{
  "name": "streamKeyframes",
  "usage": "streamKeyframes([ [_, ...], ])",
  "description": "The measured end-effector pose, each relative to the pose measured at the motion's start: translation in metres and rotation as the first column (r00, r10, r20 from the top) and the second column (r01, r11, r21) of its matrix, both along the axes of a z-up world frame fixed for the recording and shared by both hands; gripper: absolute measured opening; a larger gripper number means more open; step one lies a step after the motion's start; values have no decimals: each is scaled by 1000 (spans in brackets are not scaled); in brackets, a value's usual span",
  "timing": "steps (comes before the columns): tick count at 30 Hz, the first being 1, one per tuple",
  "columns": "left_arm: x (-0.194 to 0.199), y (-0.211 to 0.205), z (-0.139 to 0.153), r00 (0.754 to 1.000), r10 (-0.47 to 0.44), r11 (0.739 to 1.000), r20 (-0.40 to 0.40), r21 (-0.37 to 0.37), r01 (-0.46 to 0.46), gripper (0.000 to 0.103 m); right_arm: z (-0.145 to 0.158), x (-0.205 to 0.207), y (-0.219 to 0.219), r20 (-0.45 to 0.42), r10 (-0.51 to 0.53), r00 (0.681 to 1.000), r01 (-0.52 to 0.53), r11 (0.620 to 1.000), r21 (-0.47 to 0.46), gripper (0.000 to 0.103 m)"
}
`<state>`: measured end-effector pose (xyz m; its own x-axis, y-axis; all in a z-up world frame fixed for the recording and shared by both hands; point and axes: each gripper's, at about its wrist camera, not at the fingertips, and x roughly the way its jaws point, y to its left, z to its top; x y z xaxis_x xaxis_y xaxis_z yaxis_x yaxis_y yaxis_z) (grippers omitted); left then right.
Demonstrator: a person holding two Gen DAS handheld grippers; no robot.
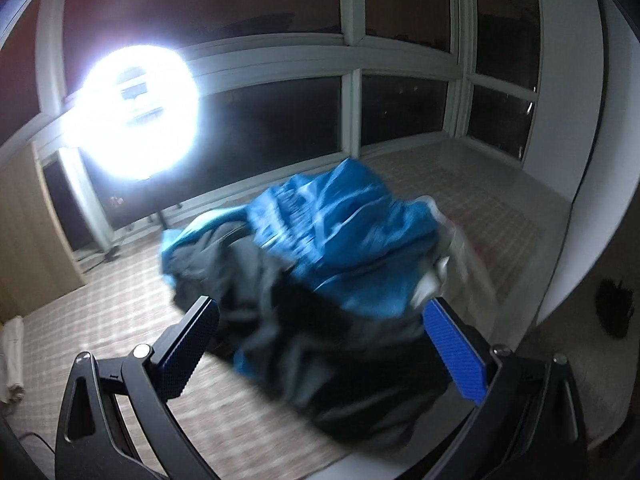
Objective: Fold clothes
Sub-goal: 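Reach into the clothes pile and grasp the blue garment with the right gripper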
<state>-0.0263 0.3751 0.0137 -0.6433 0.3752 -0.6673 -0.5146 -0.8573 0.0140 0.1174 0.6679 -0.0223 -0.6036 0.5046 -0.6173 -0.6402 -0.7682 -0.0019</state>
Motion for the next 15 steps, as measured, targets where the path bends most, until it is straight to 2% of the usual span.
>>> streamKeyframes([
  [3, -2, 43, -3, 1000, -16, 1000, -7, -8, 16, 101, 2, -7, 29, 24, -23, 999, 21, 998, 54, 103],
  [5, -4, 67, -9, 1000, -27, 1000, 3, -11, 27, 101, 3, -11, 45, 22, -18, 1000, 17, 998, 59, 103],
  [15, -9, 167, -42, 991, -97, 994, 87, -34, 100, 101, -18, -47, 99, 49, 43, 998, -44, 999, 21, 102],
])
